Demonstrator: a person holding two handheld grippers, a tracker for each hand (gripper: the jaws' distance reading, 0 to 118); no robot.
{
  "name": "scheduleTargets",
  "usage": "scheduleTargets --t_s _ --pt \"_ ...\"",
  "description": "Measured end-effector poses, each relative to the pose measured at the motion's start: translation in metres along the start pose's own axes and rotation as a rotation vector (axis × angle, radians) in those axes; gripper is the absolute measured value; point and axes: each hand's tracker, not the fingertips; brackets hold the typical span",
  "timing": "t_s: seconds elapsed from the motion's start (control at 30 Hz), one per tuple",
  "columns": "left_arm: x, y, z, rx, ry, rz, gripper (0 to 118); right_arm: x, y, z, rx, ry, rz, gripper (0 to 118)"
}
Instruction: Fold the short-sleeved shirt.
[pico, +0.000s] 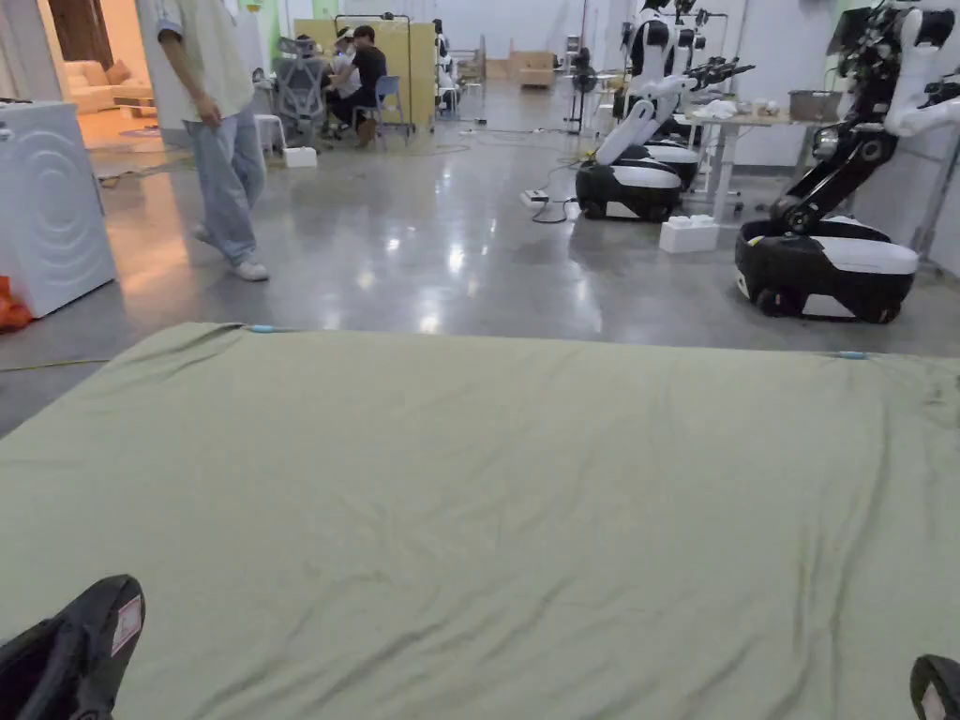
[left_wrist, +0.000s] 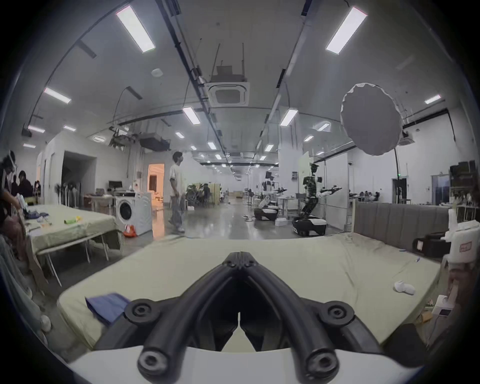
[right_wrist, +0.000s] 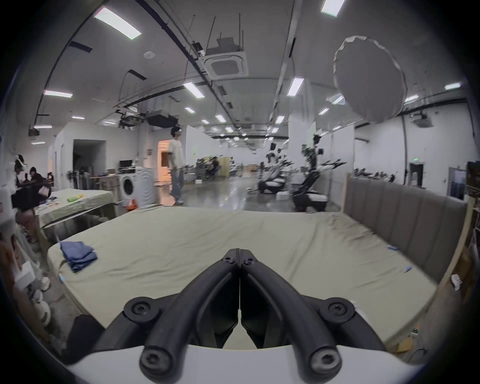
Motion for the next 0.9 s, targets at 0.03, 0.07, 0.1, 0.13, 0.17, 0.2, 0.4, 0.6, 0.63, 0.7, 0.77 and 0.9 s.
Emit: scheduleTargets --t_s 0.03,0.07,0.1,0.13,0.17,0.2,0.4,0.6,0.63,0.7,0.77,0.9 --pt "0.006 -0.002 0.003 -0.033 -0.058 -0.006 0 0.005 0.0 0.001 0.001 0.002 -0.001 3" --pt "0.004 -0.025 -0.016 -0.055 -0.053 -0.043 0 0.009 0.0 0.002 0.0 0.0 0.0 3" --pt "0.008 -0.029 -0.018 -0.074 -0.011 -0.058 0 0.013 0.0 0.003 -0.004 -0.028 -0.004 3" --pt "0.009 -0.032 -0.019 -0.074 -0.045 -0.056 0 0.016 -0.001 0.004 -0.003 -0.036 -0.008 3" --pt "0.01 -0.034 -0.02 -0.083 -0.056 -0.055 0 0.018 -0.002 0.004 0.001 -0.034 -0.011 3" --pt "0.018 -0.036 -0.02 -0.097 -0.032 -0.055 0 0.019 -0.003 0.005 0.002 -0.041 -0.017 3" --pt "0.007 -0.034 -0.025 -0.106 -0.01 -0.048 0 0.024 -0.005 0.004 0.004 -0.062 -0.005 3" --pt "0.002 -0.035 -0.026 -0.104 0.011 -0.033 0 0.022 -0.006 0.003 0.004 -0.075 -0.001 3" --pt "0.002 -0.034 -0.027 -0.104 0.015 -0.033 0 0.023 -0.006 0.002 0.005 -0.082 0.003 3" --pt "-0.001 -0.033 -0.029 -0.105 0.016 -0.032 0 0.026 -0.009 0.0 0.007 -0.08 -0.006 3" --pt "0.0 -0.034 -0.029 -0.102 0.015 -0.023 0 0.026 -0.009 0.0 0.009 -0.081 -0.009 3" --pt "-0.001 -0.034 -0.03 -0.095 0.014 -0.016 0 0.026 -0.011 -0.001 0.02 -0.093 0.002 3"
